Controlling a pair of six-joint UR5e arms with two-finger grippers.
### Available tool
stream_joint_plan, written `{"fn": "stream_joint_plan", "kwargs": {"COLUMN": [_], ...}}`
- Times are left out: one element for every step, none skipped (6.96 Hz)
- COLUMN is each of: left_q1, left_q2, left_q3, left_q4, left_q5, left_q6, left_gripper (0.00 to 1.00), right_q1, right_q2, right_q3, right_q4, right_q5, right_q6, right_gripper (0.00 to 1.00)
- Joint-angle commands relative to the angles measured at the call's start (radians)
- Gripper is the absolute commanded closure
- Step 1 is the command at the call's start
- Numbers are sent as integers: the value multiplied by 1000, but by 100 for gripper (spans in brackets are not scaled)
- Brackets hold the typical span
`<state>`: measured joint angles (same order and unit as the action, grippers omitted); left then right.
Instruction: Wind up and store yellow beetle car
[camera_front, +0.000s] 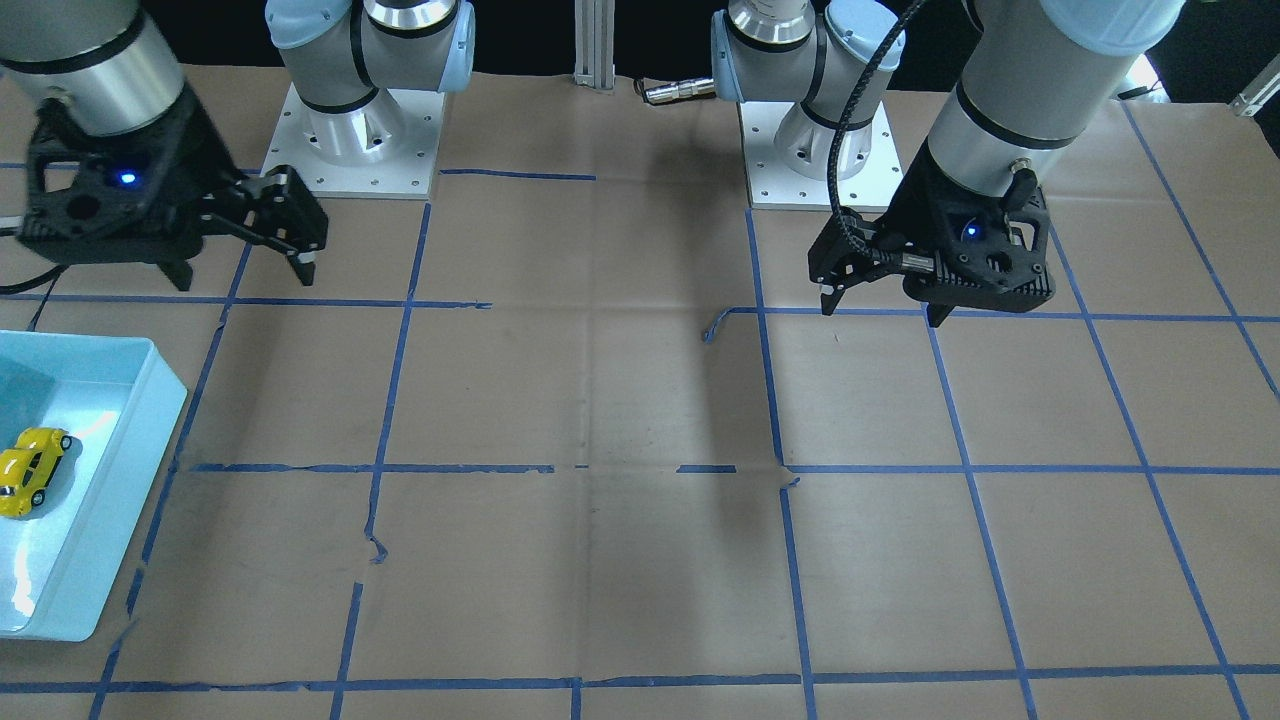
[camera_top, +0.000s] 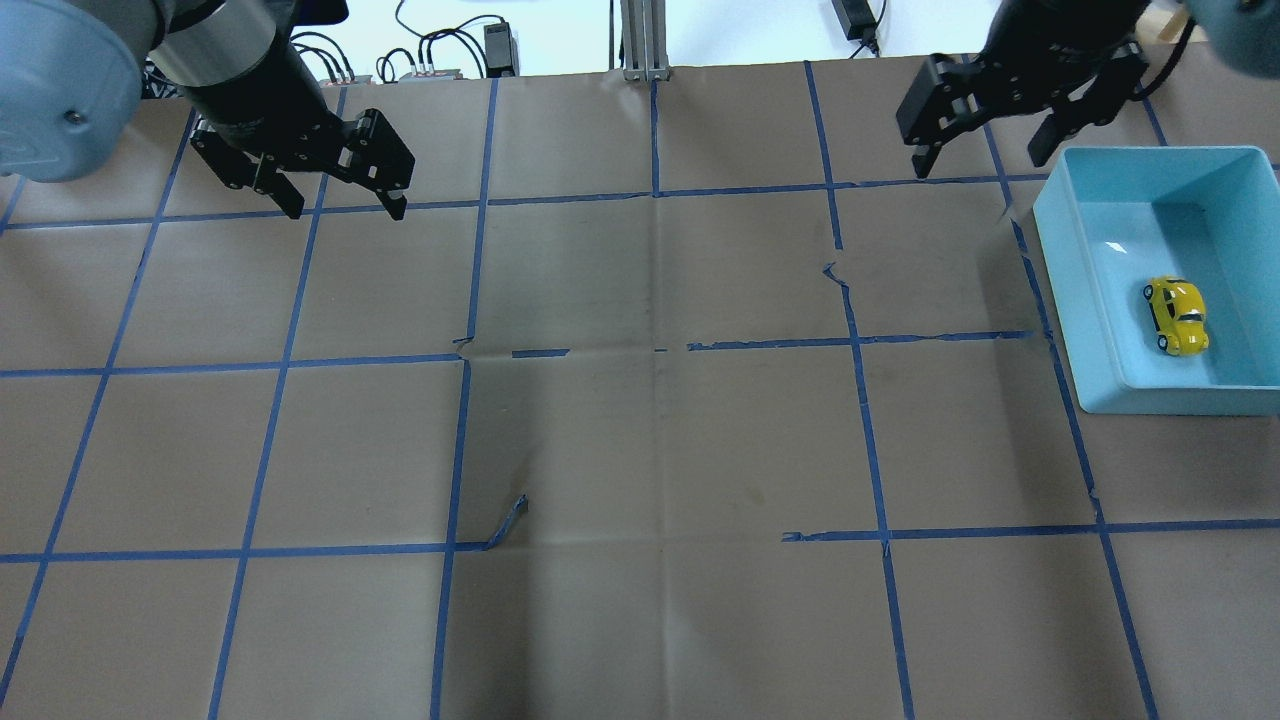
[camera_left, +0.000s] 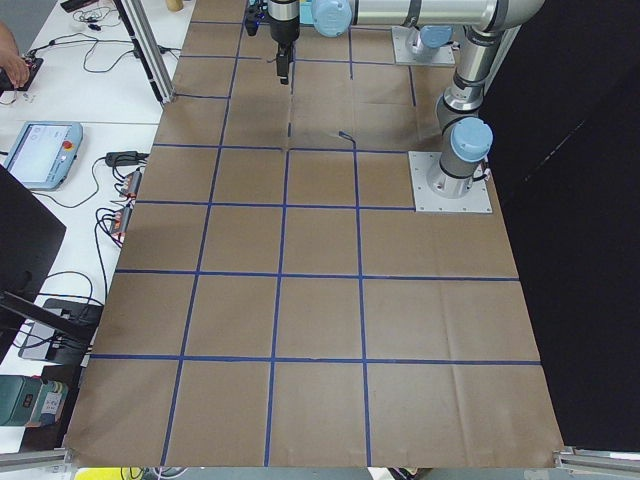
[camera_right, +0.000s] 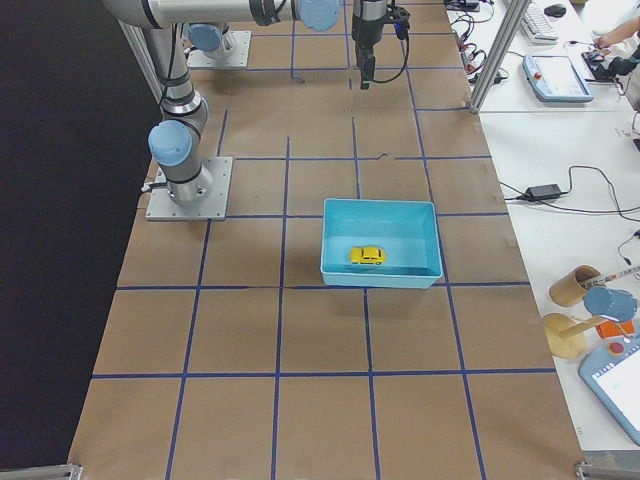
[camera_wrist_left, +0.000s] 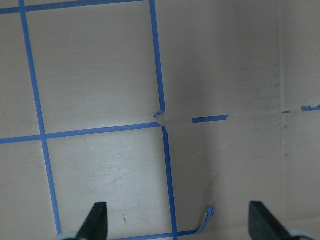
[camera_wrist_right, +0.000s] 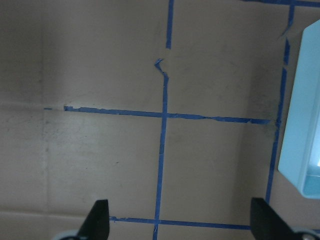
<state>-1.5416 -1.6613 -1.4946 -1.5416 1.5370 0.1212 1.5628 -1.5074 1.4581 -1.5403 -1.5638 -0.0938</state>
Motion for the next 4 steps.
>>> {"fn": "stream_joint_plan", "kwargs": {"left_q1": [0, 0, 0, 0], "left_q2": [-2, -3, -5, -5], "left_q3": [-1, 0, 1, 1], "left_q4": [0, 0, 1, 2], "left_q5": [-2, -2, -3, -20], "left_q6": [0, 0, 0, 0], "left_gripper": [0, 0, 0, 0], "right_q1": [39, 28, 31, 32], "right_q2": [-57, -68, -63, -47], "right_q3": [94, 109, 91, 59], "right_q4": [-6, -6, -4, 2], "right_q5": [-1, -2, -2, -2], "right_q6": [28, 14, 16, 16], "right_gripper": [0, 0, 0, 0]}}
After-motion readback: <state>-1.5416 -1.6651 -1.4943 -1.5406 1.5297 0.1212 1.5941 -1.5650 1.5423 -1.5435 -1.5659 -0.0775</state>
